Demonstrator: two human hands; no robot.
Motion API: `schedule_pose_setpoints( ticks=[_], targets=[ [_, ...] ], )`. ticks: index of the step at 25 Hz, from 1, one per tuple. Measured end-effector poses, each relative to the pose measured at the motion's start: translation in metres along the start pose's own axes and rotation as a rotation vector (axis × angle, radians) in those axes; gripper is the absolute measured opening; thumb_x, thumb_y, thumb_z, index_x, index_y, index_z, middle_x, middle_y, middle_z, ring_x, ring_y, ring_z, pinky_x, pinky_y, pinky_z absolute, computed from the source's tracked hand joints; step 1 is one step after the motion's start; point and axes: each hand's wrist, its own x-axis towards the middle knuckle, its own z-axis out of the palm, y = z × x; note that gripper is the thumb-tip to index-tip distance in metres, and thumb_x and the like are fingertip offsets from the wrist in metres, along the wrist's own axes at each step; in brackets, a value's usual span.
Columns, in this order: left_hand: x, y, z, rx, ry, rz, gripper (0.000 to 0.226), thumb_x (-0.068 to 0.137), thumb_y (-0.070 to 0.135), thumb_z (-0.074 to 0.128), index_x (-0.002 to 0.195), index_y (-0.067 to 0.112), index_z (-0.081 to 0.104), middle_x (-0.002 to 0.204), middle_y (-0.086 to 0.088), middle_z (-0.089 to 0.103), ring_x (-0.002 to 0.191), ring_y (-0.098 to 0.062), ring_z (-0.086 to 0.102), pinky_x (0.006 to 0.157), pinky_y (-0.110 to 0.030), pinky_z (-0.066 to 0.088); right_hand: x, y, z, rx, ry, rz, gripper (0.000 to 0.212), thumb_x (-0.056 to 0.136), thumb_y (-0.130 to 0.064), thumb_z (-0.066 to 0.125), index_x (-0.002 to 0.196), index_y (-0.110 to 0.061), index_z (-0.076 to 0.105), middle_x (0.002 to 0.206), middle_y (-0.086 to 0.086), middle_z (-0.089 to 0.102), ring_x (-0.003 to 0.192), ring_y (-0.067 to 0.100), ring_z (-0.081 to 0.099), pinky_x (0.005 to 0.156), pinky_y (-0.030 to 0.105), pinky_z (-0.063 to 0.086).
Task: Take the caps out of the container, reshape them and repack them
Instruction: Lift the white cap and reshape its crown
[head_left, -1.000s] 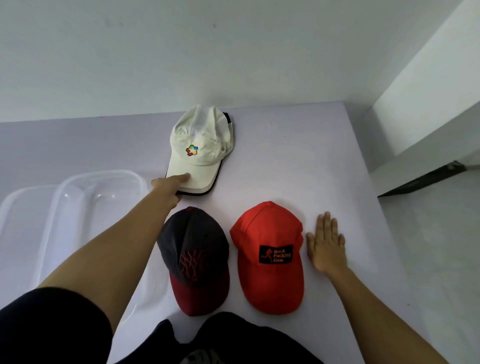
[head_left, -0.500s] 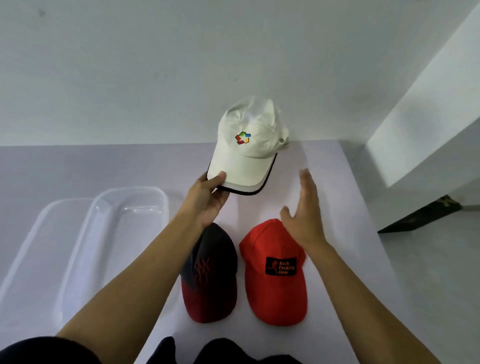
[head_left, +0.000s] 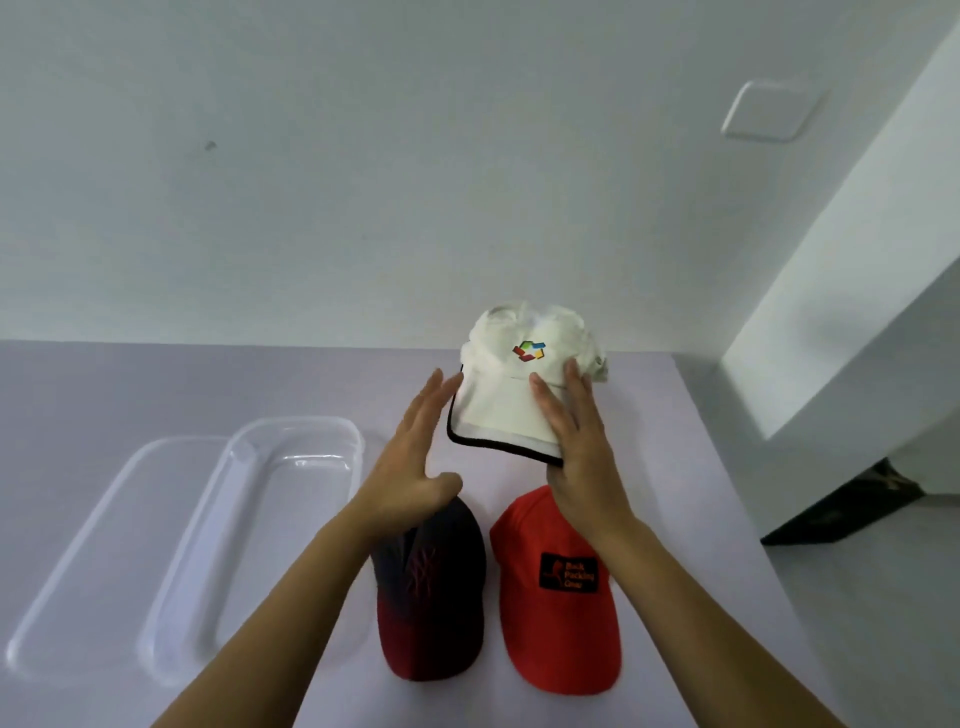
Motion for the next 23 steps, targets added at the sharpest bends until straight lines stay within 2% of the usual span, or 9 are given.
schedule_pose_setpoints(
  ticks=[3, 5, 7, 9, 11, 15, 19, 21, 23],
  targets=[
    [-0.007, 0.003, 0.003, 0.348, 0.132, 0.188, 0.087, 0.08, 0.006, 0.058, 0.148, 0.034, 0.011, 0.16, -0.006, 0.008, 0.144, -0.018, 0.016, 0.107, -0.038, 0.038, -0.007, -0.02, -0.003, 0.05, -0.151, -0.117, 0.096, 0.079, 0.014, 0.05, 0.146, -0.041, 0.006, 0.158, -0.009, -0.01, 0.146, 0.016, -0.009, 0.107, 0.012, 0.02],
    [-0.014, 0.004, 0.009, 0.482, 0.241, 0.252, 0.097, 0.077, -0.01, 0.058, 0.149, 0.036, 0.014, 0.157, -0.012, 0.014, 0.143, -0.035, 0.021, 0.101, -0.048, 0.042, -0.008, -0.031, -0.006, 0.045, -0.141, -0.105, 0.101, 0.082, 0.007, 0.055, 0.145, -0.043, -0.007, 0.157, -0.009, -0.017, 0.145, 0.012, -0.005, 0.101, 0.017, 0.033],
    [-0.021, -0.003, 0.015, 0.559, 0.294, 0.312, 0.105, 0.074, -0.017, 0.059, 0.146, 0.045, 0.013, 0.157, -0.009, 0.01, 0.144, -0.037, 0.018, 0.1, -0.042, 0.04, -0.011, -0.038, -0.008, 0.075, -0.115, -0.022, 0.101, 0.083, -0.003, 0.06, 0.147, -0.034, -0.011, 0.157, -0.003, -0.017, 0.142, 0.01, 0.009, 0.098, 0.024, 0.042],
    [-0.026, 0.001, 0.021, 0.386, 0.306, 0.284, 0.106, 0.077, -0.014, 0.057, 0.145, 0.05, 0.008, 0.158, 0.003, 0.001, 0.148, -0.018, 0.005, 0.11, -0.024, 0.023, -0.017, -0.046, -0.007, 0.228, -0.116, 0.056, 0.092, 0.086, -0.013, 0.057, 0.148, -0.032, -0.008, 0.159, -0.005, 0.0, 0.14, 0.005, 0.021, 0.105, 0.025, 0.04],
    [-0.028, 0.014, 0.028, 0.081, 0.301, 0.196, 0.092, 0.083, -0.004, 0.049, 0.147, 0.046, 0.006, 0.157, 0.014, 0.0, 0.146, 0.0, -0.001, 0.115, -0.012, 0.012, -0.024, -0.06, -0.003, 0.5, -0.082, 0.152, 0.081, 0.085, -0.02, 0.05, 0.148, -0.03, 0.001, 0.149, -0.02, 0.026, 0.132, -0.011, 0.033, 0.104, 0.013, 0.036],
    [-0.053, 0.042, 0.036, -0.341, 0.291, 0.173, 0.069, 0.091, 0.002, 0.034, 0.148, 0.031, 0.01, 0.157, 0.016, 0.015, 0.144, 0.002, 0.017, 0.115, -0.019, 0.023, -0.043, -0.09, 0.011, 0.569, -0.014, 0.15, 0.06, 0.083, -0.029, 0.045, 0.139, -0.035, 0.023, 0.137, -0.027, 0.036, 0.116, -0.026, 0.038, 0.095, 0.002, 0.035],
    [-0.05, 0.033, 0.007, -0.131, 0.241, 0.145, 0.085, 0.079, 0.005, 0.055, 0.15, 0.02, 0.012, 0.16, 0.007, 0.011, 0.143, 0.005, 0.016, 0.108, -0.006, 0.023, -0.042, -0.083, -0.006, 0.646, -0.075, 0.192, 0.071, 0.085, -0.014, 0.046, 0.143, -0.033, 0.01, 0.13, -0.051, 0.032, 0.12, -0.025, 0.035, 0.093, -0.001, 0.032],
    [-0.051, 0.024, -0.008, 0.005, 0.239, 0.191, 0.091, 0.075, 0.024, 0.059, 0.151, 0.021, 0.01, 0.16, 0.005, 0.008, 0.144, 0.003, 0.013, 0.107, -0.005, 0.022, -0.045, -0.074, -0.007, 0.541, -0.099, 0.194, 0.081, 0.082, -0.009, 0.05, 0.145, -0.031, 0.004, 0.134, -0.042, 0.033, 0.12, -0.022, 0.038, 0.092, 0.0, 0.033],
    [-0.054, 0.028, -0.003, -0.085, 0.23, 0.153, 0.088, 0.076, 0.032, 0.055, 0.151, 0.022, 0.009, 0.157, 0.013, 0.015, 0.14, 0.008, 0.02, 0.105, -0.004, 0.025, -0.046, -0.085, -0.008, 0.586, -0.08, 0.241, 0.083, 0.081, -0.009, 0.051, 0.144, -0.037, 0.006, 0.136, -0.036, 0.036, 0.121, -0.017, 0.042, 0.094, 0.003, 0.036]
  ],
)
